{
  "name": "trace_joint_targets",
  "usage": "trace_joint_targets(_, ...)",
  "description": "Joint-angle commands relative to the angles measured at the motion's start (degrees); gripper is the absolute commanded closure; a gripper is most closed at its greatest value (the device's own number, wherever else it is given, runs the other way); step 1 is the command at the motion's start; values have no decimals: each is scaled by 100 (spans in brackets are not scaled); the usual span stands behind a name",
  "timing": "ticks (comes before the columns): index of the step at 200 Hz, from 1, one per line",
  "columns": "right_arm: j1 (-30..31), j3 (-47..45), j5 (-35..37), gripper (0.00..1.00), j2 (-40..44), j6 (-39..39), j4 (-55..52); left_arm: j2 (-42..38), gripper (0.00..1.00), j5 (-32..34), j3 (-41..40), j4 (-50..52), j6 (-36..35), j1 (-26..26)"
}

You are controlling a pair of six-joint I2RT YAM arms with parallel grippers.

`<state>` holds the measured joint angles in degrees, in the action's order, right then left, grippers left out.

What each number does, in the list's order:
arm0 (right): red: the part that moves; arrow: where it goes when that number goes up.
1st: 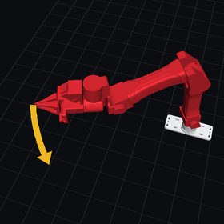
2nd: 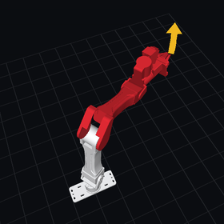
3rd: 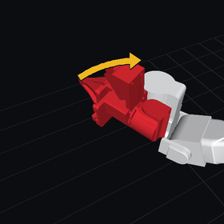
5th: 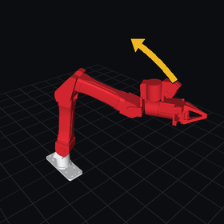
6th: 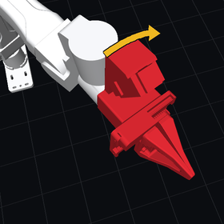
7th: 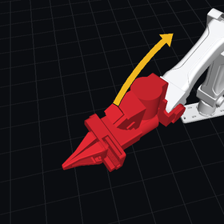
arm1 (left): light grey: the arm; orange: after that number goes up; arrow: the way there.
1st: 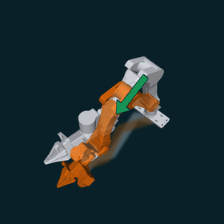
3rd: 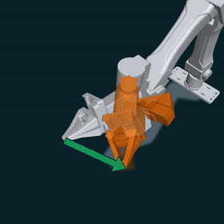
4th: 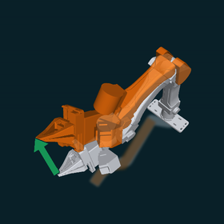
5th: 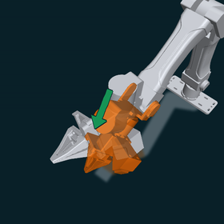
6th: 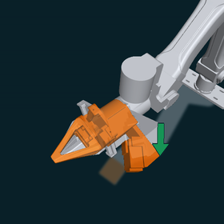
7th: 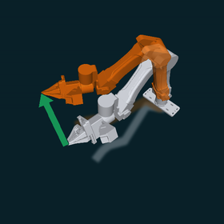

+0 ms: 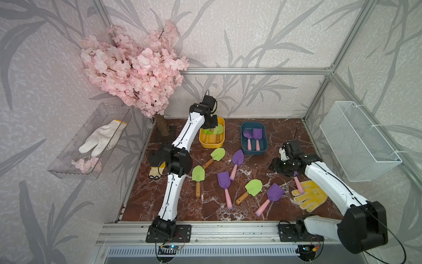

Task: Sort the small shovels by color and place them into the storage box
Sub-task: Place the shovel in the storage box.

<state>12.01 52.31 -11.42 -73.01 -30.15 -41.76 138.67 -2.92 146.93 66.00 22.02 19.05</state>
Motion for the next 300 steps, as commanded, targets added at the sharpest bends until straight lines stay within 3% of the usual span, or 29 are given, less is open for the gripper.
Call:
trace_joint_targets(1,-6,9,-71,46,-118,88,53,178,93,-98,160,19,-93,-24)
trace_joint_targets(120,-6,-28,42,45,-222,159,50,947,92,-278,-18,-207,-128,-90)
trace_joint_targets(300,-6,16,48,45,-292,106,89,1349,85,-440,90,-70,-298,-147)
